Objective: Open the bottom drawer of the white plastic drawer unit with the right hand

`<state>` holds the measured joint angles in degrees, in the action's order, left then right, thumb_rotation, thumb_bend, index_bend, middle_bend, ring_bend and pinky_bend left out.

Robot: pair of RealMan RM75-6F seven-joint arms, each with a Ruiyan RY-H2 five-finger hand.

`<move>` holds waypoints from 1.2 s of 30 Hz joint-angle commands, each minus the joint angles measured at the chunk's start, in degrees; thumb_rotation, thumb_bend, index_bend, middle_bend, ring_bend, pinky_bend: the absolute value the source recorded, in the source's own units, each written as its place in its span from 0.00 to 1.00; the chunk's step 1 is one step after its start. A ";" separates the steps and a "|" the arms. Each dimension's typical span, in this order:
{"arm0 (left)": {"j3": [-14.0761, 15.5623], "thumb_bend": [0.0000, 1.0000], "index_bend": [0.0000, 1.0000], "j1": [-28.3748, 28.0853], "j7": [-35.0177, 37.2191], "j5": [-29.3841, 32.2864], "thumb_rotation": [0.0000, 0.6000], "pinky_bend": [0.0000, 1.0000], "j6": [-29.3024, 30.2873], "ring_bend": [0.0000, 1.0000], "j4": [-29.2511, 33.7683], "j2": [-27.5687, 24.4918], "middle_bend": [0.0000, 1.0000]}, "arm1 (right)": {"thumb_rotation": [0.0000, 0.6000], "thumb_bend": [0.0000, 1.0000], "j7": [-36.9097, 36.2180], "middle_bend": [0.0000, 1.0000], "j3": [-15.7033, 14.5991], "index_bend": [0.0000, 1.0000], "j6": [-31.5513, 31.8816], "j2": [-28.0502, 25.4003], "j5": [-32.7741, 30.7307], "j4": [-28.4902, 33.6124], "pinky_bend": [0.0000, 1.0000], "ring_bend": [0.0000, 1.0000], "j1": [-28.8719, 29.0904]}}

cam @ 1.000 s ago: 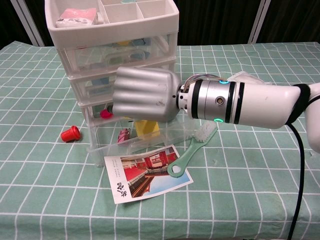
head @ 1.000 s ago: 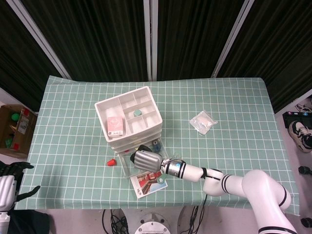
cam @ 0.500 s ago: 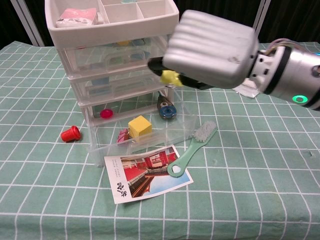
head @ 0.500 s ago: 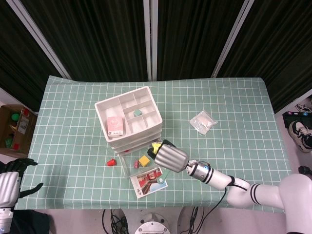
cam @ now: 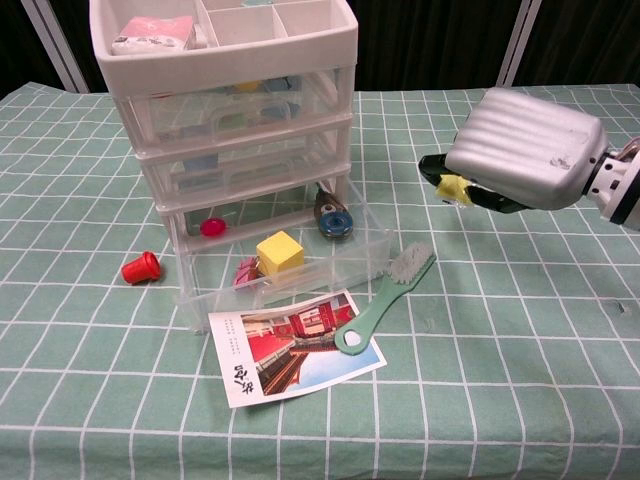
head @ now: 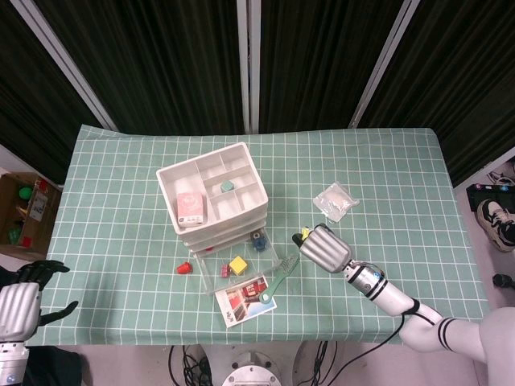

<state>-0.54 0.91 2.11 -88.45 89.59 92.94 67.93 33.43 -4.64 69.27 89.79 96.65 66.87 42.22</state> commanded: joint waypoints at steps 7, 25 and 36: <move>0.16 0.04 0.35 0.23 0.12 -0.36 1.00 0.21 0.64 0.22 -0.08 0.05 0.29 | 1.00 0.36 0.75 0.90 0.28 0.06 -2.54 3.71 0.14 -2.46 1.00 0.96 -1.23; -1.44 0.04 0.35 -1.40 -2.21 0.33 1.00 0.21 -0.04 0.22 -3.12 2.26 0.29 | 1.00 0.21 -8.90 0.05 3.16 0.00 12.43 -19.29 -11.12 28.38 0.02 0.00 -18.26; -1.72 0.04 0.35 -2.50 -3.28 0.22 1.00 0.21 -0.78 0.22 -3.09 3.52 0.29 | 1.00 0.21 -27.84 0.00 -2.70 0.00 18.77 -31.65 -7.81 33.35 0.00 0.00 -29.17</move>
<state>-2.24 -1.55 -1.12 -88.19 88.77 89.80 71.40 8.09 -5.97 86.21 59.44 87.82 99.44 15.31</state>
